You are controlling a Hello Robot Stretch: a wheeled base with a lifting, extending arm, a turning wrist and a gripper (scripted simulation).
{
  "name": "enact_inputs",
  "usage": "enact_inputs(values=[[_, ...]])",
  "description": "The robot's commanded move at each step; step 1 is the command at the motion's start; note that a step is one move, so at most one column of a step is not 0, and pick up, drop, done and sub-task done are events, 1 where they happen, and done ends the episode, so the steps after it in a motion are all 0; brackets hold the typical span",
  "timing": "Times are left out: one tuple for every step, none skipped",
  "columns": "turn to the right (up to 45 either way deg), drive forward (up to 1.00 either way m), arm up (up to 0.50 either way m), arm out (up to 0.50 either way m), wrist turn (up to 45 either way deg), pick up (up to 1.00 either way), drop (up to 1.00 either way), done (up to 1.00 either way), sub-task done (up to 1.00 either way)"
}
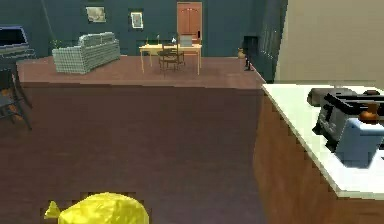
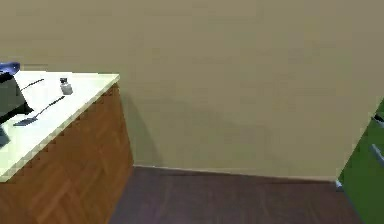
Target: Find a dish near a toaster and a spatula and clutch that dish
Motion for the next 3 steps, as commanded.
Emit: enact_inputs(values=[[-45.0, 0.0, 0.0, 0.0, 0.0, 0.0, 0.0, 0.0, 0.0], [-39.0, 0.0, 0.0, 0.0, 0.0, 0.0, 0.0, 0.0, 0.0], [0.0, 1.0, 0.0, 0.0, 0.0, 0.0, 0.0, 0.0, 0.0]])
